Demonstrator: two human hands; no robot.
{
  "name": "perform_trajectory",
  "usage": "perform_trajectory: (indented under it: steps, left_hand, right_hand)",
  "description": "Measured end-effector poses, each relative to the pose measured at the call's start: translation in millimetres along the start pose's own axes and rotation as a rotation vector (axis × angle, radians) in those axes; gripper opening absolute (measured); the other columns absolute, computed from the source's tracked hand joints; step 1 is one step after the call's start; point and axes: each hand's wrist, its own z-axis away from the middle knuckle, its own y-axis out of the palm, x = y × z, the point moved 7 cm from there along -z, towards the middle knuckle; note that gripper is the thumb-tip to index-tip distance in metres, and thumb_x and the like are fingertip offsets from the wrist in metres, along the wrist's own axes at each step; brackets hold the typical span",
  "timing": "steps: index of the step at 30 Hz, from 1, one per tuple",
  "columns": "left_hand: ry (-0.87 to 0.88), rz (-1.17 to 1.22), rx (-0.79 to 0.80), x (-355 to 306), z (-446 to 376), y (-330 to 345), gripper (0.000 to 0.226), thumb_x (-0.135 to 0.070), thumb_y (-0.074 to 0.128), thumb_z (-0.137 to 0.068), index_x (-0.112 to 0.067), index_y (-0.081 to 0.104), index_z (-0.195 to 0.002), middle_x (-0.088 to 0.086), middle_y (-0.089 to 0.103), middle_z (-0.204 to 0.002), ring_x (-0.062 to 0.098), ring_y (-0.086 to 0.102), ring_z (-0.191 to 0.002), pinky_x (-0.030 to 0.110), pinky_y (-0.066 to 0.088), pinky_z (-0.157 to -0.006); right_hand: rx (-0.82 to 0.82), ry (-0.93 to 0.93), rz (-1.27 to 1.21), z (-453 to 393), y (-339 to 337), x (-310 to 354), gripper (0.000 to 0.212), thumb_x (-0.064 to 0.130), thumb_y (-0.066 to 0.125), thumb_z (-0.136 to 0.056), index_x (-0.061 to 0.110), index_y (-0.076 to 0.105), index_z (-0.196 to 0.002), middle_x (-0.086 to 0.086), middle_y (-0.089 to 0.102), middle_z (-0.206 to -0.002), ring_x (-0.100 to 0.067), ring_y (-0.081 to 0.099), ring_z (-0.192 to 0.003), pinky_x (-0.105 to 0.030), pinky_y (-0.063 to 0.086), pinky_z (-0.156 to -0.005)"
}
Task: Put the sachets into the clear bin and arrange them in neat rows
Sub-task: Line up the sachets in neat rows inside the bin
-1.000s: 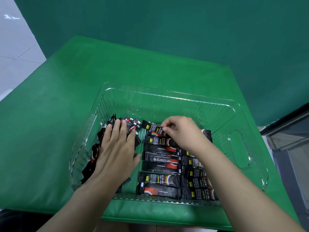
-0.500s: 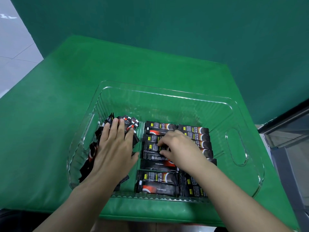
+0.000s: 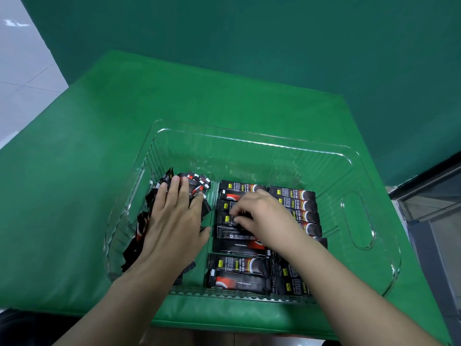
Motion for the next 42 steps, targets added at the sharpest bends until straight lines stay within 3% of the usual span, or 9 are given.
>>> perform_trajectory:
  steps: [3, 6, 10, 16, 22, 27, 36, 39, 42]
  left_hand:
    - [-0.015, 0.003, -0.008, 0, 0, -2, 0.081, -0.054, 0.072, -0.071, -0.006, 0.053, -0.133, 0.024, 0.043, -0.143, 0.037, 0.034, -0.138, 0.047, 0.012, -0.115]
    - [-0.039, 0.042, -0.040, 0, 0, -6, 0.096, -0.049, 0.080, -0.062, 0.003, 0.048, -0.135, 0.024, 0.051, -0.136, 0.036, 0.042, -0.133, 0.047, 0.020, -0.113]
    - [-0.051, 0.076, -0.053, 1, 0, -8, 0.105, -0.044, 0.084, -0.057, 0.009, 0.042, -0.136, 0.023, 0.053, -0.134, 0.036, 0.045, -0.130, 0.043, 0.015, -0.113]
    - [-0.044, 0.058, -0.040, 0, 1, -7, 0.105, -0.046, 0.082, -0.061, 0.008, 0.038, -0.139, 0.021, 0.050, -0.138, 0.034, 0.041, -0.134, 0.046, 0.021, -0.113]
    - [-0.047, 0.067, -0.063, 1, 0, -8, 0.106, -0.045, 0.086, -0.052, 0.008, 0.044, -0.134, 0.022, 0.056, -0.132, 0.034, 0.048, -0.129, 0.047, 0.027, -0.111]
    - [-0.054, 0.084, -0.056, 2, -1, -6, 0.100, -0.041, 0.085, -0.055, 0.005, 0.045, -0.135, 0.023, 0.054, -0.133, 0.036, 0.045, -0.130, 0.043, 0.014, -0.111]
    - [-0.081, 0.047, -0.018, 1, -1, -11, 0.084, -0.030, 0.072, -0.075, -0.003, 0.034, -0.144, 0.021, 0.041, -0.146, 0.033, 0.030, -0.140, 0.041, 0.003, -0.115]
    - [-0.063, 0.064, -0.030, -1, 0, -13, 0.079, -0.032, 0.058, -0.088, -0.005, 0.018, -0.150, 0.018, 0.024, -0.155, 0.031, 0.014, -0.146, 0.041, -0.003, -0.117]
    - [-0.055, 0.068, -0.043, 0, 0, -14, 0.074, -0.030, 0.056, -0.090, -0.005, 0.020, -0.150, 0.020, 0.023, -0.155, 0.032, 0.013, -0.146, 0.042, -0.005, -0.117]
  right_hand:
    - [-0.007, 0.040, -0.094, -15, -4, 10, 0.025, 0.026, 0.064, -0.088, 0.020, 0.065, -0.113, 0.004, 0.063, -0.112, -0.015, 0.048, -0.105, -0.028, 0.038, -0.091]
    - [0.033, 0.107, -0.186, -33, 3, 17, 0.034, 0.027, 0.066, -0.087, 0.021, 0.059, -0.121, 0.007, 0.063, -0.116, -0.014, 0.051, -0.101, -0.024, 0.037, -0.083]
    - [0.089, 0.146, -0.248, -47, 17, 21, 0.029, 0.024, 0.071, -0.082, 0.017, 0.059, -0.108, 0.005, 0.063, -0.105, -0.011, 0.047, -0.081, -0.021, 0.031, -0.067]
    - [0.087, 0.157, -0.272, -49, 23, 24, 0.027, 0.020, 0.075, -0.079, 0.015, 0.056, -0.098, 0.001, 0.064, -0.097, -0.019, 0.055, -0.088, -0.030, 0.044, -0.078]
    - [0.098, 0.147, -0.272, -52, 20, 26, 0.014, 0.015, 0.069, -0.083, 0.014, 0.059, -0.093, -0.003, 0.066, -0.097, -0.017, 0.055, -0.085, -0.027, 0.042, -0.077]
    - [0.055, 0.126, -0.286, -51, 16, 26, 0.008, 0.008, 0.064, -0.086, 0.013, 0.062, -0.092, 0.000, 0.068, -0.091, -0.007, 0.051, -0.073, -0.021, 0.036, -0.069]
    - [-0.022, 0.084, -0.261, -57, 5, 26, 0.005, 0.018, 0.067, -0.086, 0.013, 0.066, -0.086, 0.001, 0.066, -0.090, -0.015, 0.048, -0.086, -0.025, 0.035, -0.074]
    - [-0.050, 0.132, -0.319, -52, -4, 15, 0.003, 0.019, 0.065, -0.088, 0.016, 0.063, -0.086, 0.009, 0.057, -0.078, -0.011, 0.048, -0.077, -0.023, 0.034, -0.069]
    - [-0.056, 0.201, -0.381, -45, -7, -3, 0.010, 0.017, 0.063, -0.089, 0.022, 0.058, -0.083, 0.013, 0.056, -0.077, -0.005, 0.051, -0.072, -0.022, 0.039, -0.070]
